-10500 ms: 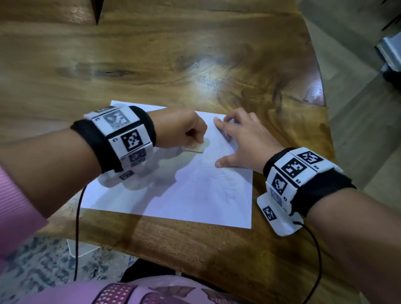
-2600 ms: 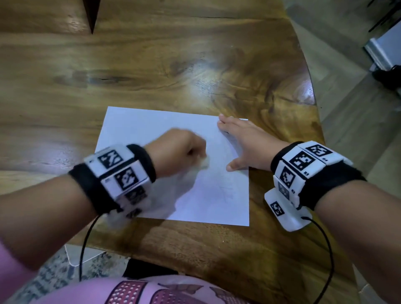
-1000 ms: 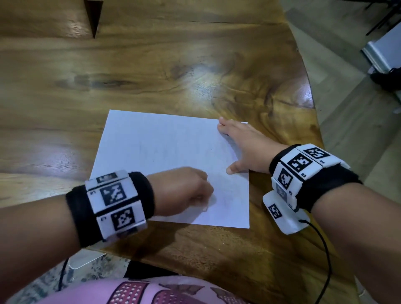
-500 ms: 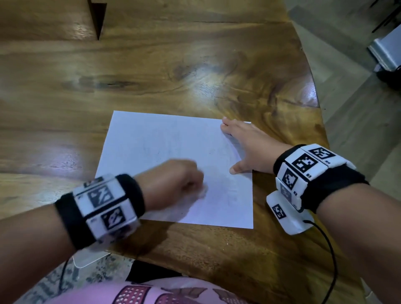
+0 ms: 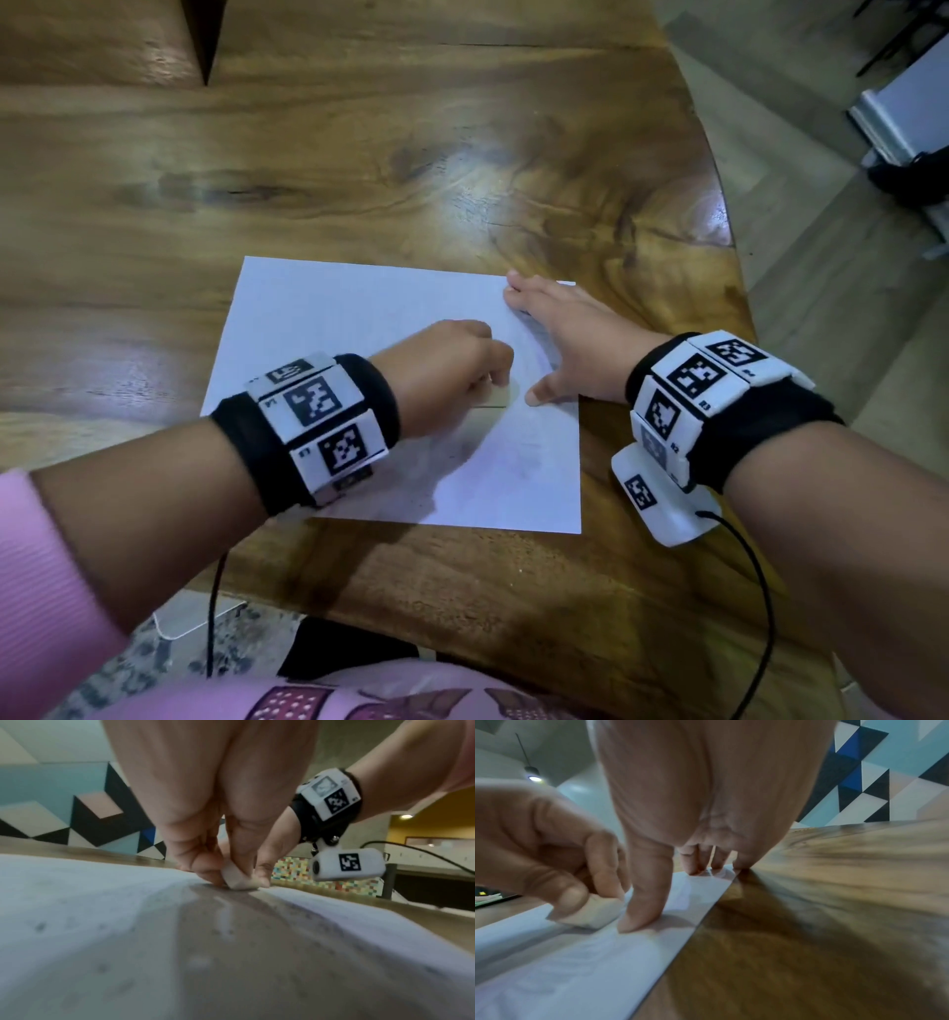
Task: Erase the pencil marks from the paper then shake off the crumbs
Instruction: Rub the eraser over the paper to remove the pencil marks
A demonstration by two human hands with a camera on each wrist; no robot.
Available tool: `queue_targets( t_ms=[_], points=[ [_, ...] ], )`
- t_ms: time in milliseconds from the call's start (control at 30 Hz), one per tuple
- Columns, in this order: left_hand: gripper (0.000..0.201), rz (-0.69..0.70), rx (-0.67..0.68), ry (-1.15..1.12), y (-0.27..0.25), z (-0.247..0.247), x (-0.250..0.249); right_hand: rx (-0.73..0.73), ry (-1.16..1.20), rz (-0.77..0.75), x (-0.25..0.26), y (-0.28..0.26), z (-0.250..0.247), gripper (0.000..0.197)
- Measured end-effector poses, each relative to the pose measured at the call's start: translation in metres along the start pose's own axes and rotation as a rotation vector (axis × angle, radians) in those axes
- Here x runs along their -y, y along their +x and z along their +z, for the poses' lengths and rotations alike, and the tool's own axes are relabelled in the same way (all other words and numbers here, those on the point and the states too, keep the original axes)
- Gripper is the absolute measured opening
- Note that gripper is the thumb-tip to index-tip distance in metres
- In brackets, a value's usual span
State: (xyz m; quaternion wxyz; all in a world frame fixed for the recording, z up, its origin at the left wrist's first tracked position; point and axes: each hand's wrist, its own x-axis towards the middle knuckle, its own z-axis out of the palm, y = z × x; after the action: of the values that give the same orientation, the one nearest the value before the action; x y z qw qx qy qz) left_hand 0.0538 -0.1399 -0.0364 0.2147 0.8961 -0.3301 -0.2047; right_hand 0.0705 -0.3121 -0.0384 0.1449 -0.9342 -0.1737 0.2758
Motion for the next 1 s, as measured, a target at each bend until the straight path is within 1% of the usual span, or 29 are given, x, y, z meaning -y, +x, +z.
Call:
queue_targets(
  t_ms=[33,67,133,200,233,300,400,467,500,567,600,633,700,733,767,800,900,933,1000],
  points=[
    [0.012,0.021,-0.031,0.009,-0.002,0.003,0.001,0.002,-0.004,-0.001,0.0,0.0,0.0,0.106],
    [0.011,0.069,-0.022,0.018,-0.01,0.006,0.0,0.002,-0.008,-0.003,0.001,0.0,0.0,0.106],
    [0.011,0.157,0.102,0.01,-0.033,0.015,-0.005,-0.003,-0.007,-0.005,0.001,-0.001,0.0,0.105],
    [0.015,0.152,0.227,-0.035,-0.046,0.021,-0.01,-0.003,-0.004,-0.006,0.001,-0.002,-0.001,0.105],
    [0.014,0.163,0.233,-0.036,-0.044,0.019,-0.009,0.0,-0.007,-0.006,0.001,-0.002,-0.001,0.105],
    [0.01,0.143,0.168,-0.002,-0.028,0.01,-0.005,0.008,-0.008,-0.005,0.002,-0.002,-0.001,0.105],
    [0.011,-0.026,-0.013,0.002,0.0,-0.004,0.004,0.009,0.003,0.006,0.002,-0.001,0.0,0.106],
    [0.009,-0.038,0.013,-0.036,-0.003,0.0,0.006,0.008,-0.002,0.004,0.001,-0.001,0.0,0.106],
    [0.013,-0.022,0.073,-0.069,-0.012,0.006,0.004,0.007,-0.002,0.001,0.001,-0.001,-0.001,0.105],
    [0.018,0.065,0.134,-0.033,-0.03,0.019,-0.001,0.004,0.008,-0.001,0.001,-0.003,-0.001,0.105],
    [0.016,0.113,0.133,0.03,-0.036,0.023,-0.001,-0.001,0.014,0.0,0.002,-0.003,-0.002,0.105],
    [0.013,0.098,0.122,0.035,-0.04,0.025,0.0,-0.012,0.015,0.008,0.002,-0.004,-0.002,0.106],
    [0.011,0.116,0.098,0.039,-0.04,0.029,0.004,-0.06,0.008,0.06,0.004,-0.007,-0.002,0.108],
    [0.006,0.115,0.113,0.046,-0.039,0.028,0.001,-0.085,-0.001,0.098,0.005,-0.009,-0.003,0.108],
    [0.004,0.094,0.116,0.069,-0.039,0.025,-0.003,-0.106,-0.008,0.13,0.005,-0.012,-0.002,0.108],
    [0.005,0.059,0.113,0.039,-0.039,0.023,-0.004,-0.125,-0.007,0.15,0.004,-0.014,-0.002,0.106],
    [0.007,0.022,0.166,-0.036,-0.028,0.004,-0.001,-0.136,0.027,0.162,0.004,-0.02,0.002,0.106],
    [0.009,0.0,0.139,-0.042,-0.019,-0.005,0.001,-0.125,0.029,0.158,0.004,-0.021,0.002,0.107],
    [0.012,-0.071,0.026,-0.054,0.005,-0.021,0.007,-0.111,0.027,0.153,0.003,-0.022,0.004,0.111]
  ],
)
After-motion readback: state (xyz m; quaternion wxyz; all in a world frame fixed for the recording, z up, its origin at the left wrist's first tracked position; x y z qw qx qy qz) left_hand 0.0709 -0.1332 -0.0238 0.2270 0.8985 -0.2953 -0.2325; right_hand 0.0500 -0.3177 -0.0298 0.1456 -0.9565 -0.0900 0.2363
